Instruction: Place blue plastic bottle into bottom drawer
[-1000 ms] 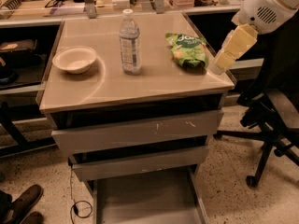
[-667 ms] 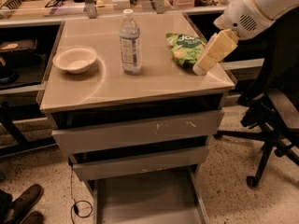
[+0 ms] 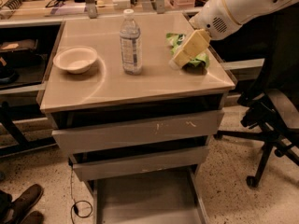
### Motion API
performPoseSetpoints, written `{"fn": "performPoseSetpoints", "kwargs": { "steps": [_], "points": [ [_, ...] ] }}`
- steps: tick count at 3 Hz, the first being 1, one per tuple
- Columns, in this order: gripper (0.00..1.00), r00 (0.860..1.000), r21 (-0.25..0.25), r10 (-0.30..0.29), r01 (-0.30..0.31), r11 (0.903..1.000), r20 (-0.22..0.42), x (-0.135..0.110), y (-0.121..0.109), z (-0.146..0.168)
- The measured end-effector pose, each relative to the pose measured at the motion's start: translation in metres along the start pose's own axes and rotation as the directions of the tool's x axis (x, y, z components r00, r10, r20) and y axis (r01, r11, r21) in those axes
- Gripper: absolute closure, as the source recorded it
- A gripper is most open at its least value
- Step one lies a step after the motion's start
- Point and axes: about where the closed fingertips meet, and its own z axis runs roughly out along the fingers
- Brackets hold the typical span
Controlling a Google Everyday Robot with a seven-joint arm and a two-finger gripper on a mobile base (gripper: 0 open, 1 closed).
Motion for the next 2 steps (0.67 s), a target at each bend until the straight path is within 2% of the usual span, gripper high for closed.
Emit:
{"fn": "performPoseSetpoints", "kwargs": {
  "steps": [1, 2],
  "points": [
    [0.00, 1.000, 0.000, 0.000, 0.000, 1.0000, 0.000, 0.000, 0.000, 0.000],
    [0.00, 0.999, -0.025, -0.006, 0.007, 0.9997, 0.046, -0.006, -0.004, 0.032]
  ]
}}
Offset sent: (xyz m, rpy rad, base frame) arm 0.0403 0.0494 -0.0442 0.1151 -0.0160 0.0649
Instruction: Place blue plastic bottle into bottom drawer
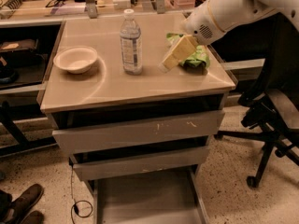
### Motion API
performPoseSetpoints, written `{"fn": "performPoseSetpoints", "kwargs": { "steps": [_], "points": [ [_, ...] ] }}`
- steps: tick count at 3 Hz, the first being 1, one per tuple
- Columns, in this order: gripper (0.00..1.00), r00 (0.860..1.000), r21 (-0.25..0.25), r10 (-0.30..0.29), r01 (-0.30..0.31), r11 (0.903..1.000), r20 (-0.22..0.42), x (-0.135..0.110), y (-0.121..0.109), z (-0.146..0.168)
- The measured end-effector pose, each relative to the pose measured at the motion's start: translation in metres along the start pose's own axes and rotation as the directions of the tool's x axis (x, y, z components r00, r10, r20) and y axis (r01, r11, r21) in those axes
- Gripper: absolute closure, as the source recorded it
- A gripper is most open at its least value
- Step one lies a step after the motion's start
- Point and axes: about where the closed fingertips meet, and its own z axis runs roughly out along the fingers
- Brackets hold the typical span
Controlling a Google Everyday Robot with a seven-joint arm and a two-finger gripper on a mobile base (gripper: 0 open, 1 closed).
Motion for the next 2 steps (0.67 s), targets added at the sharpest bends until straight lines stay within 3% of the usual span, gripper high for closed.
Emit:
{"fn": "performPoseSetpoints", "kwargs": {
  "steps": [2],
  "points": [
    [0.00, 0.999, -0.032, -0.004, 0.006, 0.9995, 0.036, -0.022, -0.020, 0.069]
  ]
}}
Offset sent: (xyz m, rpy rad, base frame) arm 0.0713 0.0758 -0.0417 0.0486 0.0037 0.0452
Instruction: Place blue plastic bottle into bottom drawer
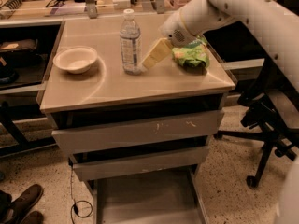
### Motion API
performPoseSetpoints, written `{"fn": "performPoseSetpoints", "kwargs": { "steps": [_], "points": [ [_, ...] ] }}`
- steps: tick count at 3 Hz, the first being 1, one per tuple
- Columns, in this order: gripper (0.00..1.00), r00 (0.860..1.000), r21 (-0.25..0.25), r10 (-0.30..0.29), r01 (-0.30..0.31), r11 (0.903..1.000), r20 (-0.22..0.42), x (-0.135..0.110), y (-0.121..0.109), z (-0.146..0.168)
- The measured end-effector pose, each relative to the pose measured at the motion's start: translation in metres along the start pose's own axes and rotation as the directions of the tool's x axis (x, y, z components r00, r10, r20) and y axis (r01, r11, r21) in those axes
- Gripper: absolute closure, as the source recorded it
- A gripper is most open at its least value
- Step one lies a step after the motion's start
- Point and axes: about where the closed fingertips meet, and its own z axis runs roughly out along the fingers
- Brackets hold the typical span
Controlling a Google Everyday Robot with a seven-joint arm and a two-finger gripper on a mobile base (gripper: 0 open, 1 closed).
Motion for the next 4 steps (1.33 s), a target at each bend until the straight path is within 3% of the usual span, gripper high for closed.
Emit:
{"fn": "performPoseSetpoints", "kwargs": {
  "steps": [2, 4],
  "points": [
    [0.00, 1.000, -0.032, -0.019, 0.019, 0.9993, 0.017, -0.022, -0.019, 0.046],
    [0.00, 0.998, -0.074, 0.013, -0.009, 0.9972, 0.062, -0.034, -0.026, 0.071]
  ]
}}
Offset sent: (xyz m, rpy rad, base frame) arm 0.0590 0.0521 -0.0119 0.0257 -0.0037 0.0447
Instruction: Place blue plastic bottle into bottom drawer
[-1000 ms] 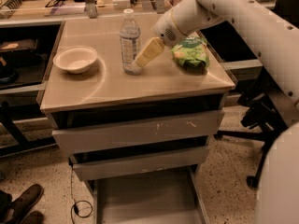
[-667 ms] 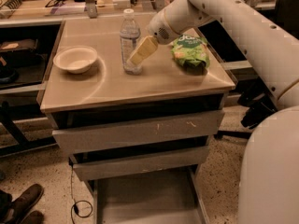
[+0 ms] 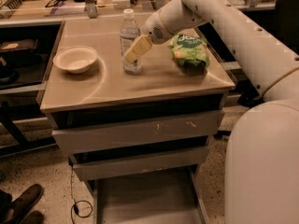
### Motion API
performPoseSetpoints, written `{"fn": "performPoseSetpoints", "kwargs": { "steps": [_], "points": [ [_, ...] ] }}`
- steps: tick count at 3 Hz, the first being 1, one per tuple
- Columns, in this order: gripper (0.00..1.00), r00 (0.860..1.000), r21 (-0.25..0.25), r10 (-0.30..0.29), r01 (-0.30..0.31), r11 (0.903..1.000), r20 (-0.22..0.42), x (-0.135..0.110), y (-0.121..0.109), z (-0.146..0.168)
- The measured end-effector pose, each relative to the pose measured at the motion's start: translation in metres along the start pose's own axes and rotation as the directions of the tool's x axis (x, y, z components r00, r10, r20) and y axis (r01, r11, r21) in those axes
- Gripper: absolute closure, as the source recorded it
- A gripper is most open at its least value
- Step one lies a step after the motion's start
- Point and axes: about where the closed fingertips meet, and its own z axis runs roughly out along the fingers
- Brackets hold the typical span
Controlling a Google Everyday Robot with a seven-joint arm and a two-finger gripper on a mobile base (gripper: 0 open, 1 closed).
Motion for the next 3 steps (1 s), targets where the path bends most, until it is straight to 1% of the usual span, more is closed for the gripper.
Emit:
{"fn": "performPoseSetpoints", "kwargs": {
  "steps": [1, 2, 3],
  "points": [
    [0.00, 1.000, -0.003, -0.004, 0.004, 1.0000, 0.004, -0.0084, 0.0045, 0.0048],
    [0.19, 1.000, -0.002, -0.001, 0.001, 1.0000, 0.011, -0.0100, 0.0114, 0.0094],
    [0.42, 1.000, -0.002, -0.001, 0.001, 1.0000, 0.011, -0.0100, 0.0114, 0.0094]
  ]
}}
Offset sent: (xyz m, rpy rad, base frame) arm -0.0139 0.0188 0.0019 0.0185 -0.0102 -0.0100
